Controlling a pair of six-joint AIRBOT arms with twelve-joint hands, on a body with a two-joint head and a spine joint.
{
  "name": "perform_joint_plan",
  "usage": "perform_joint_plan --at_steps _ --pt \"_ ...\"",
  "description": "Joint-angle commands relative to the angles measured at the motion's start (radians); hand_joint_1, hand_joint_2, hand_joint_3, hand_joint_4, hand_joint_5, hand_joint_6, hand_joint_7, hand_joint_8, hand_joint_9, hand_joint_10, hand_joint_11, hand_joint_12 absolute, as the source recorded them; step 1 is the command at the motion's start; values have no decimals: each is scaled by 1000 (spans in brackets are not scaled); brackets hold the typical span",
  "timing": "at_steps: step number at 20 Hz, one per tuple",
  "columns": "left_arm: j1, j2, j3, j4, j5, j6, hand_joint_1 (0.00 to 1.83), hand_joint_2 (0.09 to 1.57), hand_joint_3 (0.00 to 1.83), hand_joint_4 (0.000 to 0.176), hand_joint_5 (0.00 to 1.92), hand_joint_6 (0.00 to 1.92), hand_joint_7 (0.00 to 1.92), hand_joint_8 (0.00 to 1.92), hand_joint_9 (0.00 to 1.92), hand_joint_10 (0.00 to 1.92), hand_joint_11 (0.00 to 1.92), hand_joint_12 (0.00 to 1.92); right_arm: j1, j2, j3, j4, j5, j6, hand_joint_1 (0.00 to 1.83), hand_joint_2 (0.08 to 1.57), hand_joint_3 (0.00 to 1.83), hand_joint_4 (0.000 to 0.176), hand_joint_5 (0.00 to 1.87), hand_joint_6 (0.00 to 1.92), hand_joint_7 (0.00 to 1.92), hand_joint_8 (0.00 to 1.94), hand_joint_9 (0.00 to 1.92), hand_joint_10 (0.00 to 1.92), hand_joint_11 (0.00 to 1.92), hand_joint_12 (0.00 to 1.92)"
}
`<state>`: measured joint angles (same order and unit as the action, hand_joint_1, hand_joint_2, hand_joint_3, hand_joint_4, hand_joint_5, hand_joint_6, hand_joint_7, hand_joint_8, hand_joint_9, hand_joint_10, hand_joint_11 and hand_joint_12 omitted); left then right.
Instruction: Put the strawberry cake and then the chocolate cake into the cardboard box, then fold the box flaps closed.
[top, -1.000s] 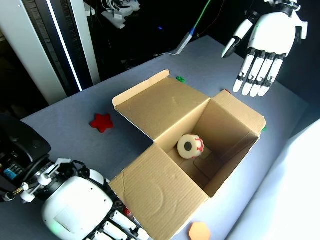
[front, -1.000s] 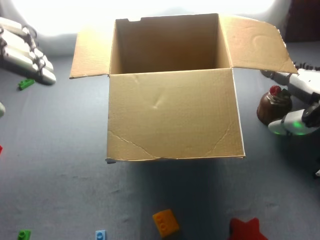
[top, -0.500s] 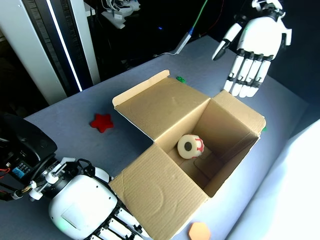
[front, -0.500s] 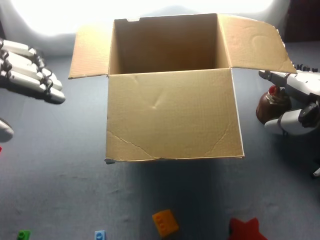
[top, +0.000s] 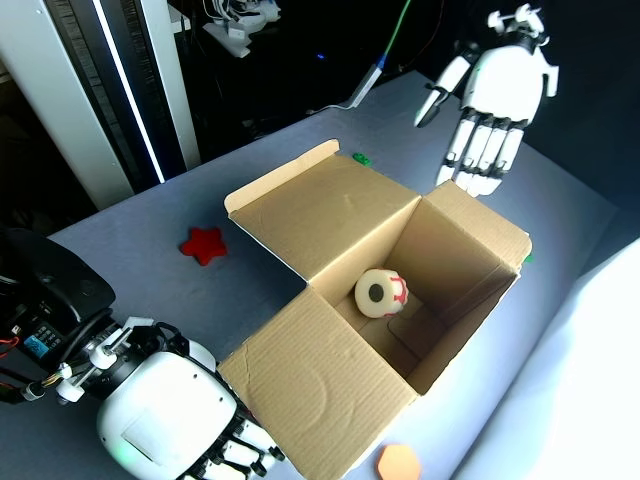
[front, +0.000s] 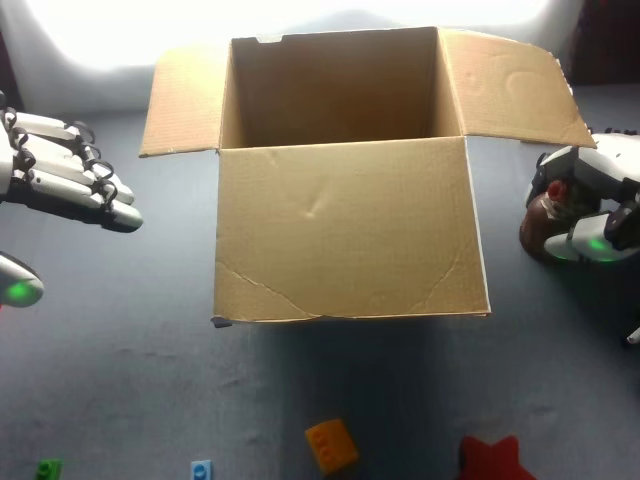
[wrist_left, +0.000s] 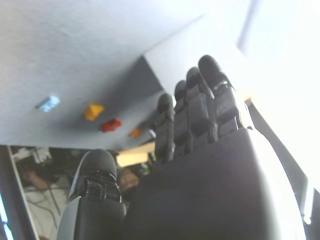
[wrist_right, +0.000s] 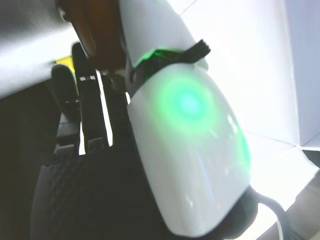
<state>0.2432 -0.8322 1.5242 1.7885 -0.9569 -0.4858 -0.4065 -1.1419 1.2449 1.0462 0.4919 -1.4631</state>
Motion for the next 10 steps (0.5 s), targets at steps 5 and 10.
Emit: perform_joint_plan --at_steps 5,10 --pt "11 13 1 -116 44 61 0 1303 1 28 183 3 217 1 251 8 0 827 9 30 -3 -21 68 -5 1174 1217 13 0 768 1264 805 1406 536 1612 217 1921" --pt "24 -5 3 -155 39 60 1 1303 1 29 184 3 233 7 252 6 0 821 20 120 -77 -21 107 -8 1323 1231 4 0 736 1289 833 1339 613 1627 218 1921"
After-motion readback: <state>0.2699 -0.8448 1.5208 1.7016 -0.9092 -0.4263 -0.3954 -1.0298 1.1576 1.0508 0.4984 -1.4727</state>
